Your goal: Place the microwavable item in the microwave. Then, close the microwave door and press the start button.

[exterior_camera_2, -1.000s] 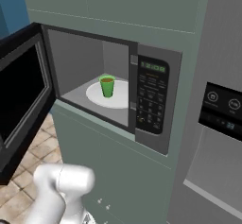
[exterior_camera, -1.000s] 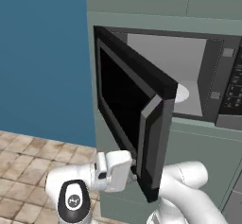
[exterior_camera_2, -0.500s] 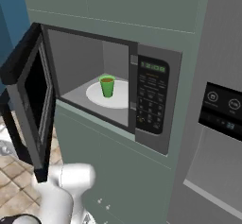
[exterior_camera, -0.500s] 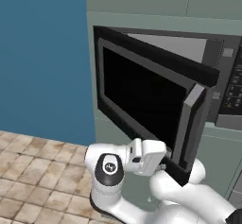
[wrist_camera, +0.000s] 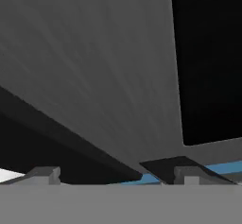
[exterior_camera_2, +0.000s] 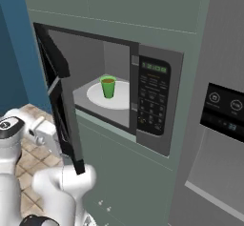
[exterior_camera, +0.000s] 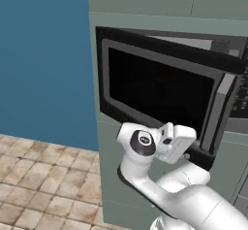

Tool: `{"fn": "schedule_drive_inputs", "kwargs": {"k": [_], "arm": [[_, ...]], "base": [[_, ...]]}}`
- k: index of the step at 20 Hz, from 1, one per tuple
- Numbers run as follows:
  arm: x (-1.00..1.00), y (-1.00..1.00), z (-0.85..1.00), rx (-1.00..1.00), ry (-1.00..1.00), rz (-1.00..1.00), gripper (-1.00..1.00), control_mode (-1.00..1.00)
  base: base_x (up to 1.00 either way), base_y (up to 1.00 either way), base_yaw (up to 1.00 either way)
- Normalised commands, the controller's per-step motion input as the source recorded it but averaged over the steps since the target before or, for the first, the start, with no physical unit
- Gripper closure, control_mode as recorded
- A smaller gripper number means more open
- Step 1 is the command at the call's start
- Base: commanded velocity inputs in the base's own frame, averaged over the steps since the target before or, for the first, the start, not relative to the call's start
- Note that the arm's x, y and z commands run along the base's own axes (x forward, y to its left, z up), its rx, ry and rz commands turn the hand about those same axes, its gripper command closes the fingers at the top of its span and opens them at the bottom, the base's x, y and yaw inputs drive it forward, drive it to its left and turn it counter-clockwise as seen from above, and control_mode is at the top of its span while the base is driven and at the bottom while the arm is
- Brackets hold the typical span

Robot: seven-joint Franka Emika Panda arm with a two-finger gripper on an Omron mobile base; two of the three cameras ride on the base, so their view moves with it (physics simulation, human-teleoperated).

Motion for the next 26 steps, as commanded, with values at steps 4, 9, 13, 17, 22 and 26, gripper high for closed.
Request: {"fn": "schedule_drive_inputs", "kwargs": {"k": [4,9,13,17,22,26], "arm": [[0.06,-0.69,0.22,0.00,-0.29,-0.11,-1.00,-1.00],[0.26,-0.46,0.16,0.00,-0.32,-0.04,-1.00,-1.00],[0.39,-0.26,0.17,0.00,-0.36,0.00,-1.00,-1.00],[0.36,-0.19,0.12,0.00,-0.44,0.11,-1.00,-1.00],[0.48,-0.07,0.06,0.00,-0.43,0.22,-1.00,-1.00],[0.42,0.00,0.11,0.00,-0.40,0.22,-1.00,-1.00]], "base": [[0.00,0.00,0.00],[0.00,0.00,0.00],[0.00,0.00,0.00],[0.00,0.00,0.00],[0.00,0.00,0.00],[0.00,0.00,0.00]]}}
